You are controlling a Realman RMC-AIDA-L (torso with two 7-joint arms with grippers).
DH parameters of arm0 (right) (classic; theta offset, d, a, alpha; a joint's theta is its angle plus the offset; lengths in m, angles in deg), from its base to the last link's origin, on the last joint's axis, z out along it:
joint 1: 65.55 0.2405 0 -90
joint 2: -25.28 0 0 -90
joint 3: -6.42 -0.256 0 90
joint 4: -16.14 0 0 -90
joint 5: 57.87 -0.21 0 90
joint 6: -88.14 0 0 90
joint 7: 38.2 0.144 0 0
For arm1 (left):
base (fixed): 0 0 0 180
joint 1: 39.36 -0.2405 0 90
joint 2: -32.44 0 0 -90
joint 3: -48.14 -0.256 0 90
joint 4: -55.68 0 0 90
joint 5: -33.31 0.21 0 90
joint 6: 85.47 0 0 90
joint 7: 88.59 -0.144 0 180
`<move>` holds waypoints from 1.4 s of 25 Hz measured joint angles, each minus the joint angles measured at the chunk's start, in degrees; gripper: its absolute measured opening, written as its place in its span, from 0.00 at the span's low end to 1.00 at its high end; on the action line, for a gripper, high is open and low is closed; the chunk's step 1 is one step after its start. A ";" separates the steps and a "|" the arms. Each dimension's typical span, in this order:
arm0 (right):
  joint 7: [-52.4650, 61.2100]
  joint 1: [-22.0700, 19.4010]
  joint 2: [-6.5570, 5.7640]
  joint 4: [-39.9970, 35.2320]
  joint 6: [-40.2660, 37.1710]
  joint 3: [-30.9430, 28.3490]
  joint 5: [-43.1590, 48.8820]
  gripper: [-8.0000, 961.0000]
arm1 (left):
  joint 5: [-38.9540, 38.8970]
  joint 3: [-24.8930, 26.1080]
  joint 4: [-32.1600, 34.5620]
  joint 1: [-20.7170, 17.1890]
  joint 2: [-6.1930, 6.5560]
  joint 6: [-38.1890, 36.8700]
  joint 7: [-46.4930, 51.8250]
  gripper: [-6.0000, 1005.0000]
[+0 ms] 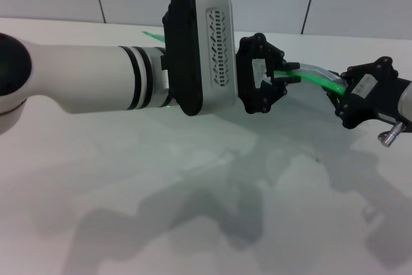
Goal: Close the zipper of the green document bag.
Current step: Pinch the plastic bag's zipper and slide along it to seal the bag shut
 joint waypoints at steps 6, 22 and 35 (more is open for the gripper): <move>0.07 0.03 0.00 0.00 0.00 0.50 0.00 0.06 | 0.03 -0.10 1.13 0.65 -0.01 -0.36 0.45 0.13; 0.13 -0.10 0.01 -0.53 0.00 0.23 0.00 0.09 | -0.25 -0.51 1.37 -0.33 -0.01 -2.47 0.65 0.09; 0.27 -1.55 0.00 -1.52 0.00 -2.04 -0.01 0.11 | 0.00 0.19 1.51 -3.67 0.26 -5.97 0.71 0.09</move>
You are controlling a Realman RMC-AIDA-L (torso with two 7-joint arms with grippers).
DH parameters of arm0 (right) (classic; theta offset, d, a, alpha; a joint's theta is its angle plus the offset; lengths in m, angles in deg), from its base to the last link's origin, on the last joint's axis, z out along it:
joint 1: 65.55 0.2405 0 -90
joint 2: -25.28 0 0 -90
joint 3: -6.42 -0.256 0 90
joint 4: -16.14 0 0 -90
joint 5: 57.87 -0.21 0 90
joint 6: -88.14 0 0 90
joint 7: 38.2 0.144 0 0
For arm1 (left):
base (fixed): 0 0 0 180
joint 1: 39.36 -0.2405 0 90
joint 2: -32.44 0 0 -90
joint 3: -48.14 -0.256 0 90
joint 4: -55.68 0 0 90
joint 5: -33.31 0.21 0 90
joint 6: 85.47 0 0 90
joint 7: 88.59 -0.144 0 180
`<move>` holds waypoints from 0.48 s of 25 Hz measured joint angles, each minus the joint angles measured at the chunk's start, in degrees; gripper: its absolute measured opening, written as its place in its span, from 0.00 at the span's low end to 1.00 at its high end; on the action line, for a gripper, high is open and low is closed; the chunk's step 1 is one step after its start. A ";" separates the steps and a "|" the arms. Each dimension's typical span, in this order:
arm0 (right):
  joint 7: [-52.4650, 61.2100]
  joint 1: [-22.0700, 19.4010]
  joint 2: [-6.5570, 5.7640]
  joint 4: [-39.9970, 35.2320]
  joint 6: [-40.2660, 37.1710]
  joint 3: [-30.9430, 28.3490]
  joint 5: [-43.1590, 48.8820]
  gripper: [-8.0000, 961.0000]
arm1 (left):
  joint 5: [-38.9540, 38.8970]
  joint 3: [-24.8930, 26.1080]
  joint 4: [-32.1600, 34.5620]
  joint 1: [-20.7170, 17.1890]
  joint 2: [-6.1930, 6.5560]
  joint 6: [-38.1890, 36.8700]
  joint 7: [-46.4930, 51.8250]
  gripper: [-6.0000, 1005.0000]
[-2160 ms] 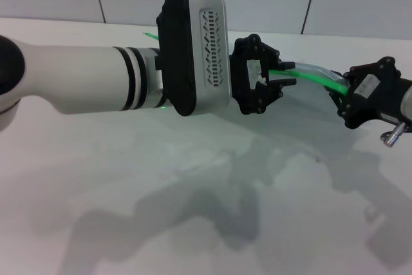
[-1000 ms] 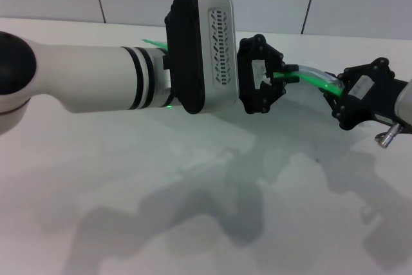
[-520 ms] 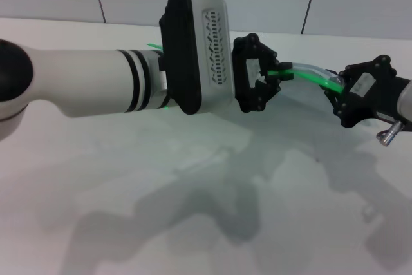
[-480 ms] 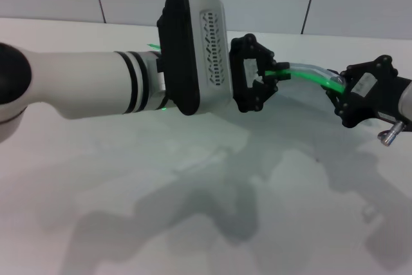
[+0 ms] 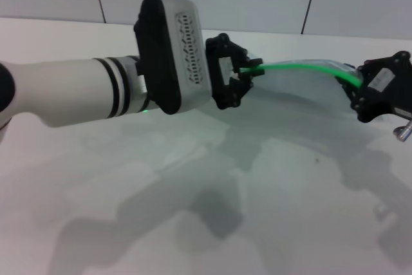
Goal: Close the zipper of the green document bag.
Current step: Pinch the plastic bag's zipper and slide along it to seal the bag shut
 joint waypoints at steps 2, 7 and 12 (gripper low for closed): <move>-0.05 -0.39 0.00 -0.14 0.00 -0.66 0.00 0.11 | -0.02 0.59 0.08 -0.66 0.01 -0.30 0.00 0.09; 0.02 -1.24 0.07 -0.47 0.22 -2.57 0.02 0.12 | -0.36 2.85 0.01 -2.97 -0.06 -0.37 0.00 0.09; 0.02 -2.32 0.09 -0.61 2.19 -3.53 0.05 0.13 | -0.51 4.45 -0.73 -5.02 -0.15 -0.44 0.01 0.09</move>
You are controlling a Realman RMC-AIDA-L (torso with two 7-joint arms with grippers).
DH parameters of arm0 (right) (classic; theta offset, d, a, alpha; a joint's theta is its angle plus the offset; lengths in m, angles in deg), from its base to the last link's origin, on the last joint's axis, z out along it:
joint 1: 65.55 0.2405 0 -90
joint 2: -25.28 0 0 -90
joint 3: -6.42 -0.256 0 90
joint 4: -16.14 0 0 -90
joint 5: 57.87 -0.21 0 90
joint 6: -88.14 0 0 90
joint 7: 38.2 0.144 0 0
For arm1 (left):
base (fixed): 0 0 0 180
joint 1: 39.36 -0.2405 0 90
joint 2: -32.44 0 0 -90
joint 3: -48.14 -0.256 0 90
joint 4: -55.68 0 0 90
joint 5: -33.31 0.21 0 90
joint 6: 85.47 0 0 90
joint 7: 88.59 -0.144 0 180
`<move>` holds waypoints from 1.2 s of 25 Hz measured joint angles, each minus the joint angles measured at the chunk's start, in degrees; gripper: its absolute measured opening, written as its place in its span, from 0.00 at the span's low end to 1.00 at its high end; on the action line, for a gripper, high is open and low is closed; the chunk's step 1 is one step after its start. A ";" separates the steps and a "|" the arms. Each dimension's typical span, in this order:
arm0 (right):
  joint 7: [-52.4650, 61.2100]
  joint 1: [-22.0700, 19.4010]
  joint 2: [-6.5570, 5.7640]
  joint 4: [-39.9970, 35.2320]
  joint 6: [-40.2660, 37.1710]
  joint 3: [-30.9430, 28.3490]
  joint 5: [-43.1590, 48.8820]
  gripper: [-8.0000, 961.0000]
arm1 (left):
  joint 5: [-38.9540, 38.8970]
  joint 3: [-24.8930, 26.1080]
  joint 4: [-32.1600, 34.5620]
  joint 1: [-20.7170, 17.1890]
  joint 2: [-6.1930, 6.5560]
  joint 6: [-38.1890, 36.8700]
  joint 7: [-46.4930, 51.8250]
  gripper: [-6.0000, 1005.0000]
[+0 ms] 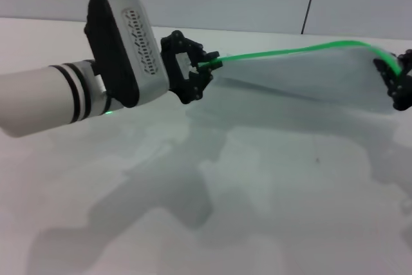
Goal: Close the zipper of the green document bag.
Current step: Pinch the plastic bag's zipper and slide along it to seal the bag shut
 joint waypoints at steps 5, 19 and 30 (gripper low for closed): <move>-0.05 -0.36 0.00 0.33 0.65 -1.71 0.00 0.14 | -0.07 1.30 -0.16 -1.25 -0.02 -0.05 0.34 0.09; 0.02 -0.62 0.00 0.58 1.79 -2.79 -0.04 0.16 | -0.81 2.52 -1.82 -3.37 -0.09 -0.04 0.78 0.09; -0.15 -0.85 0.00 0.75 3.92 -2.29 -0.01 0.18 | -0.82 2.66 -1.74 -3.27 -0.05 -0.14 0.67 0.09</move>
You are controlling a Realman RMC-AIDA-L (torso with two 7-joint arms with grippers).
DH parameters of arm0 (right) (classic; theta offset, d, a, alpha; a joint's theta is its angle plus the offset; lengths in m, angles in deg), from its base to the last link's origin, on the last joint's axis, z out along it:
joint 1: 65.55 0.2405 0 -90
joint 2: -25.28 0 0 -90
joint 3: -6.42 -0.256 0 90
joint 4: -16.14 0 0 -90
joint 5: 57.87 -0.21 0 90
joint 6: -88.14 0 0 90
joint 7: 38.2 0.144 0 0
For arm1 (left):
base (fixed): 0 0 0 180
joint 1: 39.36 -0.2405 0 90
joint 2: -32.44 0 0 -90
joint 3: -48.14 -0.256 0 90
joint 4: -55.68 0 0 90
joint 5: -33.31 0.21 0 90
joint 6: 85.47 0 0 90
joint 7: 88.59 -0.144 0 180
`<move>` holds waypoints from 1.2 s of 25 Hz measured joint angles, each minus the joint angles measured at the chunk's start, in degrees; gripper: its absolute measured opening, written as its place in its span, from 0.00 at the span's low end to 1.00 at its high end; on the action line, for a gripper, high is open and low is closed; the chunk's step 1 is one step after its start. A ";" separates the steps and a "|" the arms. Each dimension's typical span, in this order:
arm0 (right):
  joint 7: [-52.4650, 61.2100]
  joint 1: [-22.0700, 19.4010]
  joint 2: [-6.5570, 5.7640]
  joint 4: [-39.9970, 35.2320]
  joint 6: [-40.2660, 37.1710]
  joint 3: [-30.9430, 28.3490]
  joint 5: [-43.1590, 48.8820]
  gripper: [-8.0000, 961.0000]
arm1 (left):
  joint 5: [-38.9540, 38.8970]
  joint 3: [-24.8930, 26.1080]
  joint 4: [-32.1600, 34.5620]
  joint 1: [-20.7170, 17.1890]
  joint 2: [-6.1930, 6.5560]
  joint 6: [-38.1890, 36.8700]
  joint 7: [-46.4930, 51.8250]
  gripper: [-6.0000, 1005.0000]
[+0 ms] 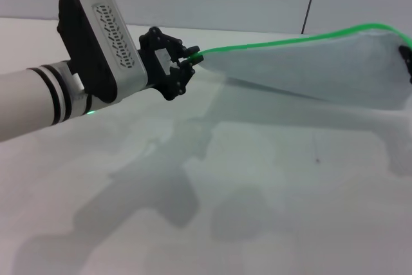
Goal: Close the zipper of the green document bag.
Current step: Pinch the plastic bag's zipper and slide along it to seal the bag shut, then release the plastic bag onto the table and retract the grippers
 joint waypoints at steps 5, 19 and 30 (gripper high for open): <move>0.71 -0.04 0.05 0.32 1.47 0.06 -0.04 0.19 | -0.51 -0.01 0.29 0.28 0.01 -1.88 -0.20 0.10; 3.43 -4.52 0.15 3.40 37.05 16.54 -0.06 0.37 | -24.39 2.62 0.62 -0.26 0.00 -3.87 -8.67 0.23; 26.48 3.31 -0.26 28.42 73.25 29.78 0.19 0.92 | -56.34 -1.48 9.29 -2.68 -0.36 0.02 -27.29 0.60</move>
